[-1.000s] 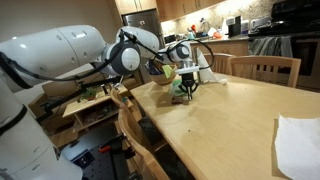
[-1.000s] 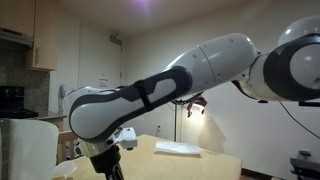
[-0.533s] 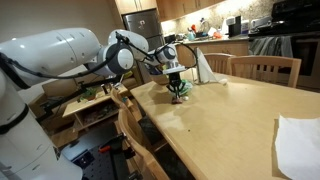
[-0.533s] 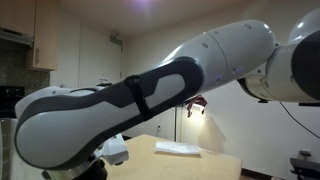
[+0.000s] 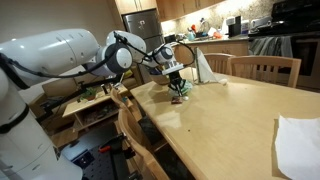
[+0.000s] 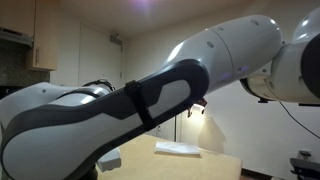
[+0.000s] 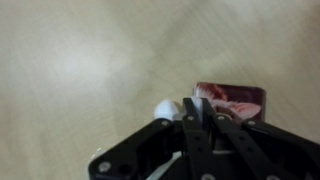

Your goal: Pick up the marshmallow from the table and place it in the pack

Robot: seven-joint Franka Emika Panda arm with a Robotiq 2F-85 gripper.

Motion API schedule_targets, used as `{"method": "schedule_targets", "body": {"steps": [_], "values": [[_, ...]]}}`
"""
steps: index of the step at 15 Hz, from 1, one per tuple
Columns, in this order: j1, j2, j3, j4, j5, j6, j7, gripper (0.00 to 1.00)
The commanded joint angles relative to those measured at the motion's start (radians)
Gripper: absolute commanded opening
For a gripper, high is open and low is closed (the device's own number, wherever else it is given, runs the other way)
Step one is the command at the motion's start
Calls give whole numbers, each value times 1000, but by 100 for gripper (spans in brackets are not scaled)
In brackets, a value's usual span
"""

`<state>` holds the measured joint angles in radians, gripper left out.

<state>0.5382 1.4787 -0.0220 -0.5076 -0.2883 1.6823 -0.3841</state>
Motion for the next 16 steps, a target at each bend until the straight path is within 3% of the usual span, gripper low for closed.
{"method": "schedule_targets", "body": {"steps": [1,7,9,10,11,16], "values": [[-4,1,-30,-22,-42,141,31,10],[-48,4,-14,-62,-31,315,-19,10],[-53,5,-13,-60,-23,271,-5,10],[-51,-34,-20,-126,-21,259,17,10],[-51,4,-15,-60,-30,275,-2,10],[-50,6,-11,-61,-29,263,-12,10]]}}
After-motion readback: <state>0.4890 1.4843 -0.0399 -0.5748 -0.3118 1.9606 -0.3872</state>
